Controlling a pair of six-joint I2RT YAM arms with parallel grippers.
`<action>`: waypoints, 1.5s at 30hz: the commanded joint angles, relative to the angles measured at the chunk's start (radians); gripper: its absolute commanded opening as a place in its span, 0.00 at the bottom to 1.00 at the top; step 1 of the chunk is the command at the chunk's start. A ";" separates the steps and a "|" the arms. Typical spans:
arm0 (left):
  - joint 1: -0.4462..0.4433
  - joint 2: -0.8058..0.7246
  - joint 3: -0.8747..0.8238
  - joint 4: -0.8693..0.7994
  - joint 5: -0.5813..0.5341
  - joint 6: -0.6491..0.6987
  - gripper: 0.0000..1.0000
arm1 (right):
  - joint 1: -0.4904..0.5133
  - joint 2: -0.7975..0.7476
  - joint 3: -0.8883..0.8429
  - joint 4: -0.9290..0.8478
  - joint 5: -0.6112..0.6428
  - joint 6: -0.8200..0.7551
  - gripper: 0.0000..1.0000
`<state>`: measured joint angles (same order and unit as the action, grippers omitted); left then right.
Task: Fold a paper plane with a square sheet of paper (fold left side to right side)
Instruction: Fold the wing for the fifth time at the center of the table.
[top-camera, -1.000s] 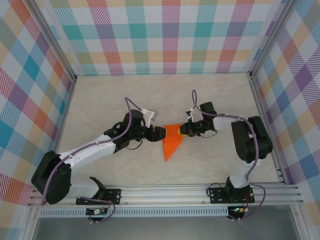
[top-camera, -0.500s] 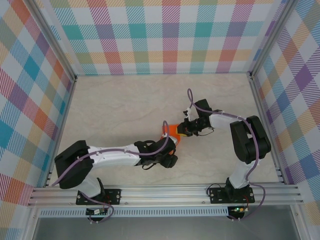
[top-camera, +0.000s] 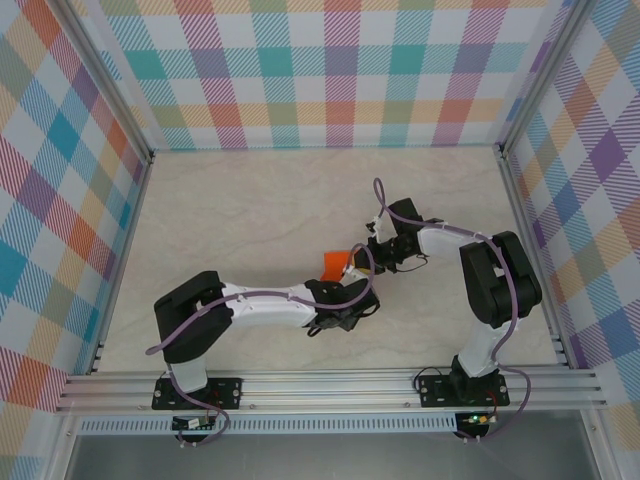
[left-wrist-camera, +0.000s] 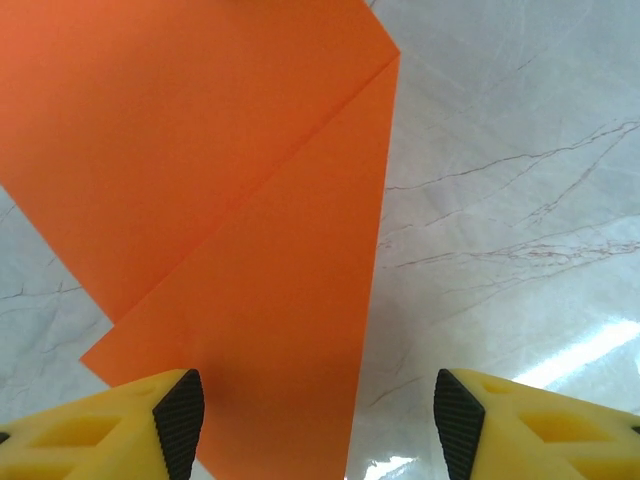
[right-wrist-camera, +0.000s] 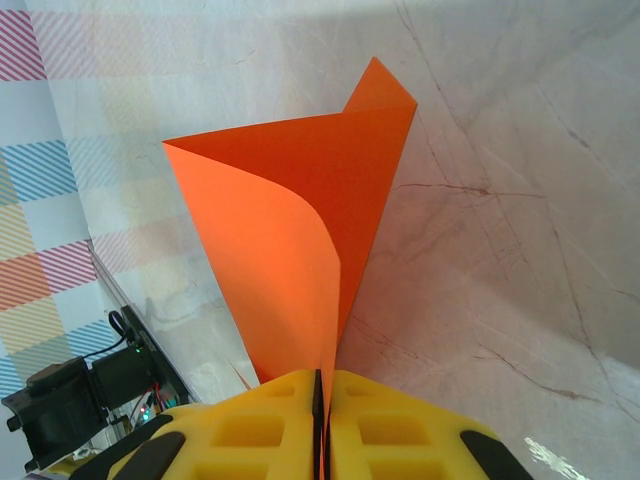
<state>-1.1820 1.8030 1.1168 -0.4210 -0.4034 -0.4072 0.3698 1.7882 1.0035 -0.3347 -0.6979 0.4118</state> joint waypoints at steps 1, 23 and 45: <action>-0.020 0.026 0.033 -0.054 -0.048 -0.018 0.62 | 0.010 0.012 0.023 -0.018 -0.001 0.014 0.11; -0.020 0.083 0.078 -0.110 -0.092 -0.036 0.30 | 0.020 0.023 0.050 -0.048 -0.001 0.018 0.16; -0.017 0.070 0.078 -0.106 -0.093 -0.056 0.05 | -0.020 -0.215 0.014 -0.067 0.207 0.050 0.68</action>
<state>-1.1893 1.8751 1.1751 -0.5030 -0.4740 -0.4492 0.3695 1.6711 1.0328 -0.3908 -0.5659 0.4496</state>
